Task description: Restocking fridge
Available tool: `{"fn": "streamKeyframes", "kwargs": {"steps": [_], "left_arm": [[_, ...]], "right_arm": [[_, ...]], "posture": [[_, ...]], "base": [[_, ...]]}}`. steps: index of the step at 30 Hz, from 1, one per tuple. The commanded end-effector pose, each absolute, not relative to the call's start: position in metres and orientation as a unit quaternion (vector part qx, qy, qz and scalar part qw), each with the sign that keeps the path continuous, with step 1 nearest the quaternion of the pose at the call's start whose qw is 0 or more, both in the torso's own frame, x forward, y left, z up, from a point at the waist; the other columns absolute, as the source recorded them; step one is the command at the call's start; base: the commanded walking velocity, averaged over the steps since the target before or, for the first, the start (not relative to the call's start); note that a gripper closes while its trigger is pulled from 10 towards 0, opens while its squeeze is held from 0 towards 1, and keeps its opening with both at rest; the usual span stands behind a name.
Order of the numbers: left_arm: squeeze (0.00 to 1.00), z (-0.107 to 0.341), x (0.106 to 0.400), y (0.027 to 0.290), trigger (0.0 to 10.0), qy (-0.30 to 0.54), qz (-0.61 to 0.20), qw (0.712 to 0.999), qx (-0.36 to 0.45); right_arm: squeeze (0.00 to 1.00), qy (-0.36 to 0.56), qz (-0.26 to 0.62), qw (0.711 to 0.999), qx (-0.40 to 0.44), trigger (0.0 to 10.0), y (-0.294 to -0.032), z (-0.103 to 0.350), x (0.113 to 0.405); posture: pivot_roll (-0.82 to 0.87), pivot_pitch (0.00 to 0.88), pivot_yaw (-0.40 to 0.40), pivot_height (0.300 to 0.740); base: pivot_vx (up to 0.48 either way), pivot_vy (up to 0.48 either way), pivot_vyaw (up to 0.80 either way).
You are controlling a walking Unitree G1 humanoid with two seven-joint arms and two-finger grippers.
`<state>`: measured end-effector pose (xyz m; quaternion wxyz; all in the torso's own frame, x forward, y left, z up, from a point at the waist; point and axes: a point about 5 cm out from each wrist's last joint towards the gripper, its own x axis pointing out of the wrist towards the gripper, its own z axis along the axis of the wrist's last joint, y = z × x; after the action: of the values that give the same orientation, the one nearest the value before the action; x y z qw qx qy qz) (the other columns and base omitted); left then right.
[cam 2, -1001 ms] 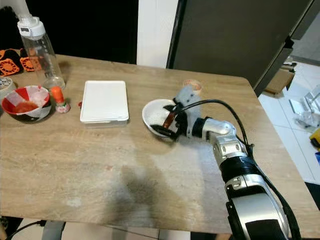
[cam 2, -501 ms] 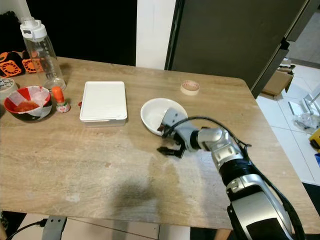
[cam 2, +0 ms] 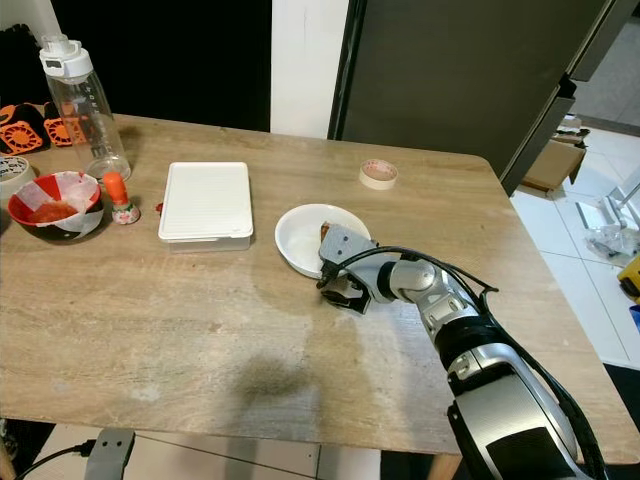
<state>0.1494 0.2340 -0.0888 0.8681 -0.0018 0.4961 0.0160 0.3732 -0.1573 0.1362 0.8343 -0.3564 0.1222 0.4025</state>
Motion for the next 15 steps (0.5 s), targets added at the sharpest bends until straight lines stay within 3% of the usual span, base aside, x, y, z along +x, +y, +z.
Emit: {"fn": "streamKeyframes", "kwargs": {"steps": [1,2,15], "left_arm": [[0.0,-0.0901,0.1421,0.2409,10.0,0.51,0.018,0.86,0.006],[0.0,-0.0901,0.1419,0.2411,10.0,0.51,0.018,0.86,0.006],[0.0,-0.0896,0.1429,0.241,10.0,0.507,0.013,0.862,0.01]], "right_arm": [[0.0,0.128,0.401,0.831,-0.364,2.7,-0.1606,0.1366,0.374],[0.0,0.133,0.404,0.828,-0.365,0.0,-0.1617,0.136,0.3734],[0.0,0.136,0.42,0.814,-0.376,0.0,-0.1636,0.1401,0.3739]], "posture": [[0.07,0.091,-0.08,0.74],[0.07,0.09,-0.079,0.74],[0.07,0.074,-0.075,0.74]], "base": [[0.0,0.0,0.0],[0.0,0.0,0.0],[0.0,0.0,0.0]]}}
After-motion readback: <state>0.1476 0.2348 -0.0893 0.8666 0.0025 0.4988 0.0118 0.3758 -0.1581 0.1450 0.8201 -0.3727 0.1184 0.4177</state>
